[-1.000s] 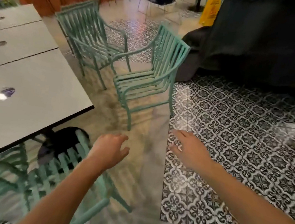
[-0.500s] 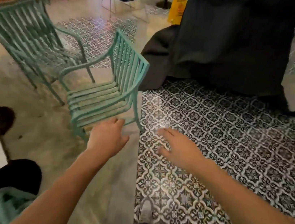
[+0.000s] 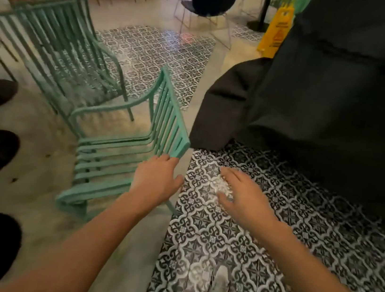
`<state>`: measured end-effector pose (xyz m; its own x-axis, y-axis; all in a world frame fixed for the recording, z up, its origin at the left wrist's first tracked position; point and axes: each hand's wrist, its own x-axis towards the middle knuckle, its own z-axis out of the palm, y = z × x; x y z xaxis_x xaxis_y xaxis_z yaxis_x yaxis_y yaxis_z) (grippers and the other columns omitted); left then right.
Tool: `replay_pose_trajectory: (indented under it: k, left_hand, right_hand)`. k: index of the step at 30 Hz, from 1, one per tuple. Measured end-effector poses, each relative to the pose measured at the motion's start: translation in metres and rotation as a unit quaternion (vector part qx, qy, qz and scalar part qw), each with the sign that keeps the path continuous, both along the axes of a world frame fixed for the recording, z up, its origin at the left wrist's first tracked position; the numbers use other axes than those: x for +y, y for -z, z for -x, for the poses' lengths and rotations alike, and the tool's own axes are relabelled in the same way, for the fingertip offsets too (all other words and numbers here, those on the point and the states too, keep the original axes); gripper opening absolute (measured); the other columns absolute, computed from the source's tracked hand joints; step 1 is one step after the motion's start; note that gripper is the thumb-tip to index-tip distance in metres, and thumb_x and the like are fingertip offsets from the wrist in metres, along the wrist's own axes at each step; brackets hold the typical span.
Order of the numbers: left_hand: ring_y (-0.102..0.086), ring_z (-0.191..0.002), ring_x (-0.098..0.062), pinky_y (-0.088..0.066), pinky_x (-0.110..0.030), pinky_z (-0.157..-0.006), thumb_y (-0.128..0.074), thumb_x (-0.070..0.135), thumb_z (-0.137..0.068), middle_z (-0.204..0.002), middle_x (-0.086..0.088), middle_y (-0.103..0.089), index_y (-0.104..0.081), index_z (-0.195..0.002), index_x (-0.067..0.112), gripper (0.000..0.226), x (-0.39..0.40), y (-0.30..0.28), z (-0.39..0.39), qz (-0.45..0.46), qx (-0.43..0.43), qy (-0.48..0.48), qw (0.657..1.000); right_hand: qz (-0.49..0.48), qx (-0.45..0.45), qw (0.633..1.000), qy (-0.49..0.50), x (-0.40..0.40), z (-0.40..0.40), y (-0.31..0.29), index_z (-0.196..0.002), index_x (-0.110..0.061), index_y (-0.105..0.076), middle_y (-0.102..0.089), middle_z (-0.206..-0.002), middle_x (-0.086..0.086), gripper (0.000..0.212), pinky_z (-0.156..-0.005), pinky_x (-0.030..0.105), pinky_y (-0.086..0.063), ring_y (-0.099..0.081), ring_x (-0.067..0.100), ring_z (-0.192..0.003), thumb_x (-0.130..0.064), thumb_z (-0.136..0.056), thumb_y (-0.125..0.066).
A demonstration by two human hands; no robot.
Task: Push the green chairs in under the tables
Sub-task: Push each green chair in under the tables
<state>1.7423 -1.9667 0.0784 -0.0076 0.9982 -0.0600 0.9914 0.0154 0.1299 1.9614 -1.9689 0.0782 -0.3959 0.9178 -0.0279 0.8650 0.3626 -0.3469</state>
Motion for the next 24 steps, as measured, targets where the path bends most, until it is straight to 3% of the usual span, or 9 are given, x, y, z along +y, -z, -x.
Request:
replay_pose_trajectory:
  k: [5, 11, 16, 20, 24]
  left_hand:
    - [-0.056, -0.108, -0.030, -0.048, -0.041, -0.082, -0.047, 0.046, -0.090, -0.118, -0.007, -0.058, -0.056, -0.122, 0.017, 0.044, 0.088, 0.003, -0.026, 0.003, 0.002, -0.074, 0.997]
    - [-0.055, -0.111, -0.029, -0.045, -0.040, -0.087, -0.044, 0.045, -0.091, -0.122, -0.007, -0.057, -0.052, -0.127, 0.015, 0.047, 0.180, 0.017, -0.034, 0.016, -0.027, -0.157, 0.987]
    - [-0.051, -0.116, -0.027, -0.045, -0.042, -0.091, -0.048, 0.043, -0.091, -0.130, -0.005, -0.052, -0.043, -0.136, 0.019, 0.051, 0.259, 0.048, -0.017, 0.023, -0.071, -0.242, 0.967]
    - [-0.054, -0.114, -0.028, -0.045, -0.041, -0.089, -0.049, 0.044, -0.089, -0.127, -0.005, -0.054, -0.045, -0.129, 0.022, 0.046, 0.323, 0.069, 0.016, 0.026, -0.081, -0.289, 0.954]
    - [-0.052, -0.118, -0.027, -0.043, -0.041, -0.092, -0.049, 0.046, -0.089, -0.131, -0.002, -0.053, -0.043, -0.133, 0.025, 0.050, 0.354, 0.076, 0.037, 0.031, -0.088, -0.340, 0.936]
  right_hand:
    - [-0.001, -0.004, 0.997, -0.076, 0.120, -0.026, 0.003, -0.149, -0.020, -0.032, -0.037, -0.152, -0.002, 0.061, -0.113, 0.029, -0.024, -0.031, 0.016, -0.139, -0.037, -0.095, -0.053]
    - [0.009, -0.013, 0.985, -0.173, 0.245, -0.015, 0.003, -0.148, -0.020, -0.032, -0.038, -0.150, -0.002, 0.060, -0.113, 0.030, -0.025, -0.030, 0.017, -0.140, -0.039, -0.095, -0.053]
    - [0.023, -0.028, 0.970, -0.242, 0.350, 0.025, 0.020, -0.151, -0.018, -0.026, -0.032, -0.154, 0.000, 0.065, -0.115, 0.027, -0.018, -0.027, 0.016, -0.142, -0.038, -0.095, -0.052]
    - [0.012, -0.044, 0.946, -0.320, 0.433, 0.076, 0.035, -0.148, -0.014, -0.033, -0.040, -0.150, 0.004, 0.063, -0.114, 0.026, -0.017, -0.034, 0.019, -0.138, -0.033, -0.092, -0.057]
    - [-0.013, -0.056, 0.906, -0.419, 0.495, 0.128, 0.041, -0.140, -0.008, -0.045, -0.050, -0.140, 0.011, 0.064, -0.110, 0.035, -0.031, -0.046, 0.028, -0.130, -0.029, -0.084, -0.066]
